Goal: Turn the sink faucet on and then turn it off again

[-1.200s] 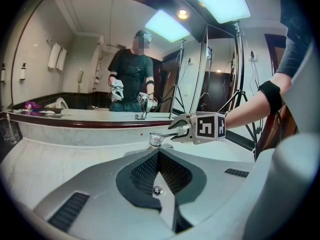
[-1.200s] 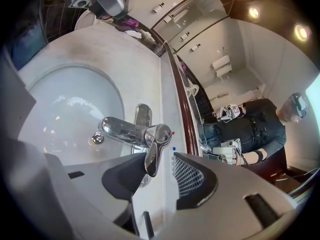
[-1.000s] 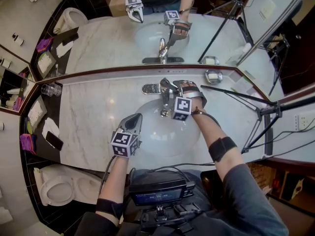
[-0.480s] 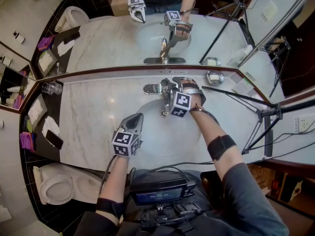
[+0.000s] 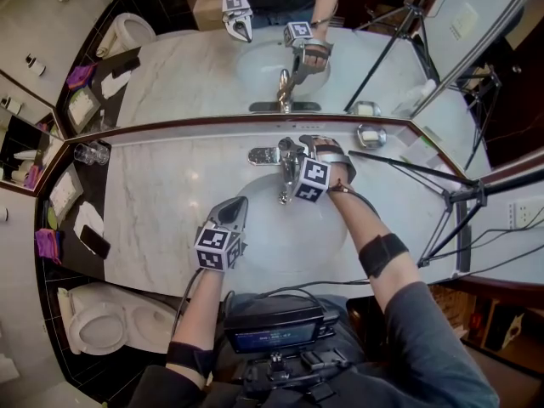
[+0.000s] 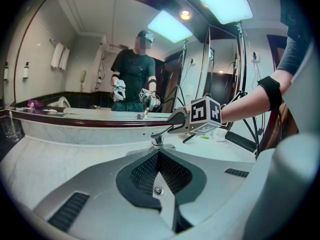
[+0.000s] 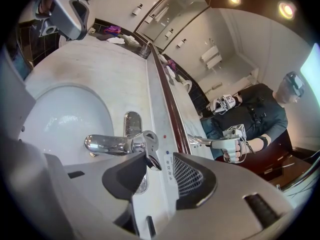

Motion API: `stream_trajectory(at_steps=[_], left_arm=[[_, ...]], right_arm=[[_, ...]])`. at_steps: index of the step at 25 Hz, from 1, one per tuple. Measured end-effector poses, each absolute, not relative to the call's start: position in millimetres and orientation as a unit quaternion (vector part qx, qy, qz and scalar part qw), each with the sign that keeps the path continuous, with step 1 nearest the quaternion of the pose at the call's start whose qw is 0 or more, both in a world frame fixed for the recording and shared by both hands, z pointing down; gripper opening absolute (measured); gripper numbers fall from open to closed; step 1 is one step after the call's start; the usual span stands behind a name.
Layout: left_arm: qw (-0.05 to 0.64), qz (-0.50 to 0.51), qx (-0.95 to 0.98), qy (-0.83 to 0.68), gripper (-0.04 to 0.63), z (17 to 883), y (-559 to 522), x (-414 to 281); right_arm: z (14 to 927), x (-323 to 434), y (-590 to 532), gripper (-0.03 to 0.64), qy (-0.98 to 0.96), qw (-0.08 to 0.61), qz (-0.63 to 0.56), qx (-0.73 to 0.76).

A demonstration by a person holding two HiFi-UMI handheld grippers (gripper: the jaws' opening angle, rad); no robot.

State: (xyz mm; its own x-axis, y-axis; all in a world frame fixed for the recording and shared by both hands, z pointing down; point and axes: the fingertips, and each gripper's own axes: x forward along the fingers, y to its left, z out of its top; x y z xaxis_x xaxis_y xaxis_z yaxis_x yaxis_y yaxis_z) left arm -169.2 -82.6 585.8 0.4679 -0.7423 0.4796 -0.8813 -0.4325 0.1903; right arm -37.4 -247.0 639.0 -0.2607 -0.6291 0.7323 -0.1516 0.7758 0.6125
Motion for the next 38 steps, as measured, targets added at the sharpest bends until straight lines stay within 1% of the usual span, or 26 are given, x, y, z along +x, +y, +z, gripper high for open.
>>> stream_trajectory(at_steps=[2, 7, 14, 15, 20, 23, 24, 31, 36, 38], left_arm=[[0.212, 0.164, 0.829, -0.49, 0.001, 585.3, -82.8, -170.2], [0.213, 0.162, 0.828, -0.492, 0.001, 583.8, -83.7, -172.1], [0.215, 0.158, 0.829, -0.492, 0.001, 584.1, -86.1, -170.6], [0.216, 0.158, 0.829, -0.492, 0.001, 583.7, -86.8, -170.3], [0.214, 0.153, 0.828, -0.495, 0.001, 581.8, -89.9, -170.1], [0.213, 0.15, 0.827, -0.497, 0.001, 580.0, -91.1, -170.8], [0.213, 0.149, 0.827, -0.499, 0.001, 579.1, -91.6, -171.2], [0.209, 0.14, 0.824, -0.507, 0.001, 577.3, -91.8, -173.3], [0.207, 0.132, 0.82, -0.517, 0.001, 576.1, -91.2, -177.5], [0.21, 0.129, 0.818, -0.519, 0.001, 576.6, -90.9, -179.3]], right_arm=[[639.3, -35.3, -246.0, 0.201, -0.763, 0.554, -0.219, 0.25], [639.7, -31.1, -235.1, 0.199, -0.754, 0.566, -0.229, 0.24], [630.7, -13.9, -215.0, 0.192, -0.763, 0.553, -0.217, 0.254], [628.0, -11.2, -212.7, 0.187, -0.767, 0.547, -0.209, 0.262], [608.4, 0.9, -200.6, 0.086, -0.784, 0.506, -0.173, 0.314], [599.6, 8.3, -189.9, 0.028, -0.798, 0.471, -0.137, 0.351], [597.2, 10.8, -185.9, 0.021, -0.804, 0.455, -0.116, 0.365], [583.5, 29.9, -158.3, 0.02, -0.834, 0.319, 0.07, 0.445], [588.5, 49.3, -142.8, 0.02, -0.831, 0.205, 0.199, 0.478], [593.8, 54.1, -136.8, 0.02, -0.827, 0.187, 0.219, 0.482]])
